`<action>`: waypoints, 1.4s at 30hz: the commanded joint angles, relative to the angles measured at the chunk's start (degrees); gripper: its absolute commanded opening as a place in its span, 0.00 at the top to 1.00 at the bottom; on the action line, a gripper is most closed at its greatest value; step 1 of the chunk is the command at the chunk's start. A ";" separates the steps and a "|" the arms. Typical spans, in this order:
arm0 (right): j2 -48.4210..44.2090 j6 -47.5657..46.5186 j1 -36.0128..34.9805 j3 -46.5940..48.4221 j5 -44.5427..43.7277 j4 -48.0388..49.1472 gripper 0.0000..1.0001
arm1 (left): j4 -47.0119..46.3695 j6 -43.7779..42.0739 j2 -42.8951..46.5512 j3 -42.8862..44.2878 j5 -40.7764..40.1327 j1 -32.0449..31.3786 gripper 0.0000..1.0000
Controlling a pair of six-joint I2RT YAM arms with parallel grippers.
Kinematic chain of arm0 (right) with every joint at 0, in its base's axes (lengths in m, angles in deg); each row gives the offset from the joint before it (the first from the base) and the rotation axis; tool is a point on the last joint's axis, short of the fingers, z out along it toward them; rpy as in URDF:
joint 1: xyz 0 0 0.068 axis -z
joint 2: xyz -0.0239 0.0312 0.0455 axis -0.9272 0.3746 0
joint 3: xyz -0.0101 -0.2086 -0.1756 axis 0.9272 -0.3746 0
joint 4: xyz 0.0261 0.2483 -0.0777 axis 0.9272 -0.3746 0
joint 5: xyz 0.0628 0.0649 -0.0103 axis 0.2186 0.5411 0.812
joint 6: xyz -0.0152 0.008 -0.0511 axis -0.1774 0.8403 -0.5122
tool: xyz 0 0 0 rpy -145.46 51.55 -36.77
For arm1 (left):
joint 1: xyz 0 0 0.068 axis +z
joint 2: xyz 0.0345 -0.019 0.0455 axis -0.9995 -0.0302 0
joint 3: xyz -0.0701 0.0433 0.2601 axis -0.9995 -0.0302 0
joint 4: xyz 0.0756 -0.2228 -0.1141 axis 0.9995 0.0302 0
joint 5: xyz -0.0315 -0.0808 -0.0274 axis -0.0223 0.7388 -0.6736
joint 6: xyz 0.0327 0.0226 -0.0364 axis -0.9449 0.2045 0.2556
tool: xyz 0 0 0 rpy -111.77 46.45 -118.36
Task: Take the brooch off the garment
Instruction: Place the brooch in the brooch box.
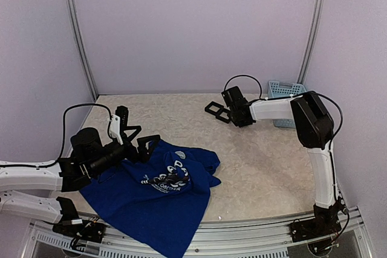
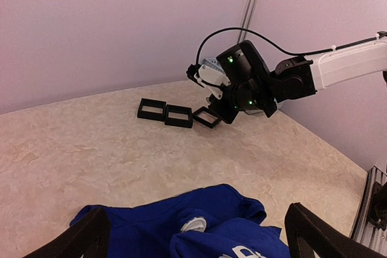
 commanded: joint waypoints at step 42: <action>6.93 -0.75 1.73 4.26 -0.52 -1.59 0.92 | 1.85 0.72 -1.24 1.18 0.94 0.41 0.01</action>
